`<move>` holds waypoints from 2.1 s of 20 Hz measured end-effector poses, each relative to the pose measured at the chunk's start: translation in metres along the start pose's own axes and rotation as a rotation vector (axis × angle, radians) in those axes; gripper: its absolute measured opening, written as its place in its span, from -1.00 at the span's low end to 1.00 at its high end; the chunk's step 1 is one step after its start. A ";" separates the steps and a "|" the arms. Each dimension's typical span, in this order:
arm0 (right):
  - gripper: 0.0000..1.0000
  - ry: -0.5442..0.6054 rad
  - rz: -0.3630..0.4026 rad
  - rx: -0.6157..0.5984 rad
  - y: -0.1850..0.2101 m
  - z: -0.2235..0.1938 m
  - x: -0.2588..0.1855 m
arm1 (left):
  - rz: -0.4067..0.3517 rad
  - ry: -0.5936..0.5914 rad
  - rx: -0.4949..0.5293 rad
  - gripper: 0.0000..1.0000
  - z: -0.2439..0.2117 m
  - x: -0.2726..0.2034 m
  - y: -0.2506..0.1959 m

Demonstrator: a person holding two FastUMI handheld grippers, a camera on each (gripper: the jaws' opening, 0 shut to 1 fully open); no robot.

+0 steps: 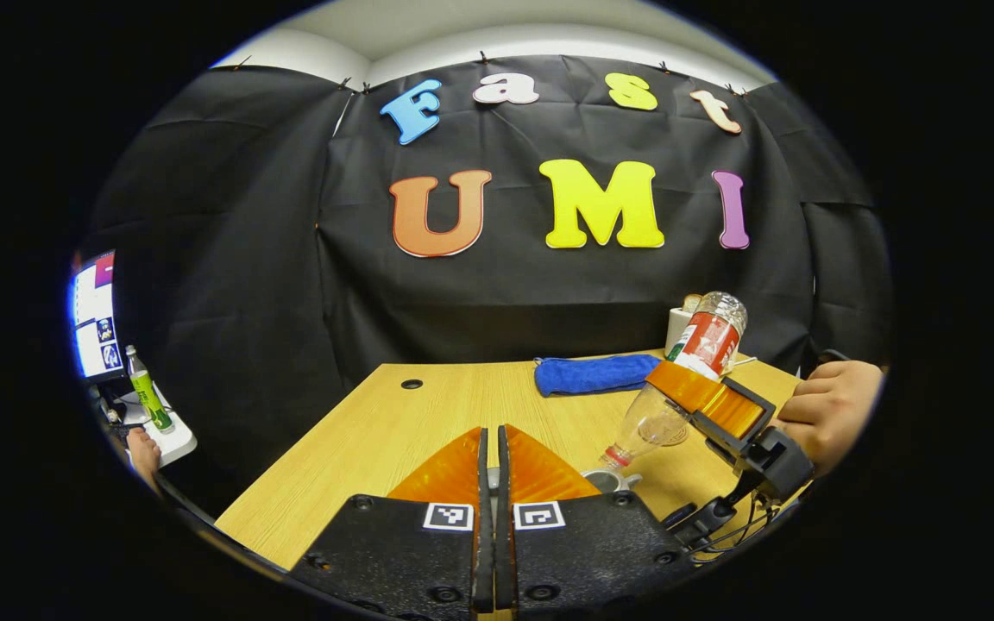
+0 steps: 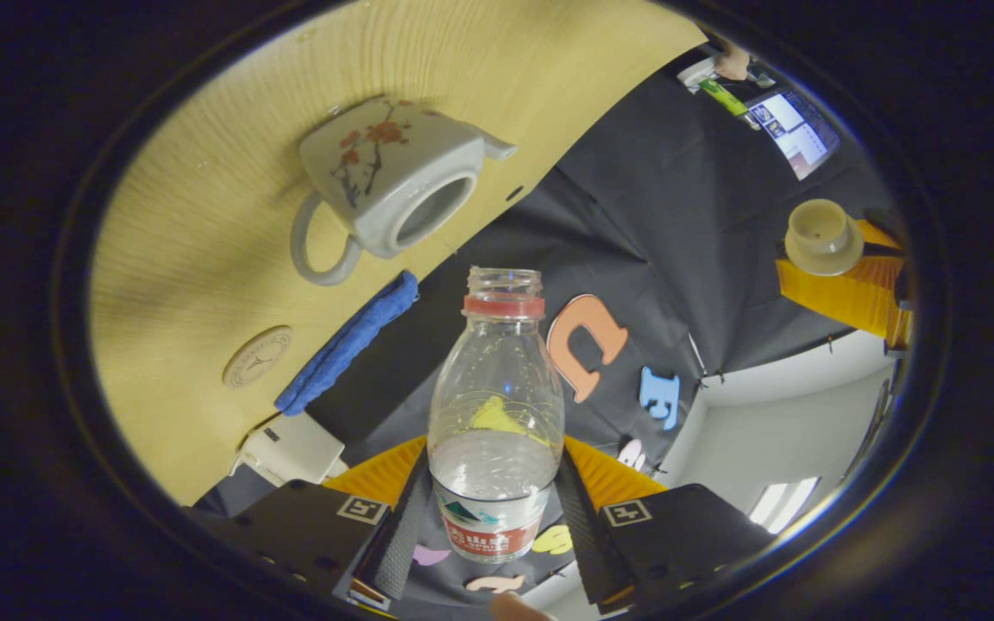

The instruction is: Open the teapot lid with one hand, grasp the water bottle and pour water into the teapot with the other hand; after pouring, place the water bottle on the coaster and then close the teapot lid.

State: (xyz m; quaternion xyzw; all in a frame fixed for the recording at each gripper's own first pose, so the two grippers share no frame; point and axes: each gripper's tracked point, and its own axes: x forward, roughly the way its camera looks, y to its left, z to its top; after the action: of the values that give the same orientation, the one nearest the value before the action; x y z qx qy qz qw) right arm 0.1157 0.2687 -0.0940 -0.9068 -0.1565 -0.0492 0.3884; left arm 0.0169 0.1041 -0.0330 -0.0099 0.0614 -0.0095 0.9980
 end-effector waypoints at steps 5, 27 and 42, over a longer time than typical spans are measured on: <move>0.55 -0.005 -0.006 0.008 -0.001 0.000 0.001 | -0.003 0.001 0.006 -0.94 0.000 0.001 -0.003; 0.56 0.232 0.231 0.953 0.103 -0.033 -0.025 | 0.023 0.002 -0.035 -0.99 -0.002 0.006 0.007; 0.49 0.435 0.157 1.890 0.106 -0.112 0.007 | 0.000 0.018 0.011 -0.94 -0.009 0.011 -0.011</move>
State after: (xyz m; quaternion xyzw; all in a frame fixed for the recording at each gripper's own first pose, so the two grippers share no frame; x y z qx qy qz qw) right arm 0.1603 0.1213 -0.0883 -0.2000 0.0048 -0.0436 0.9788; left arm 0.0262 0.0924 -0.0429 -0.0041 0.0701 -0.0100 0.9975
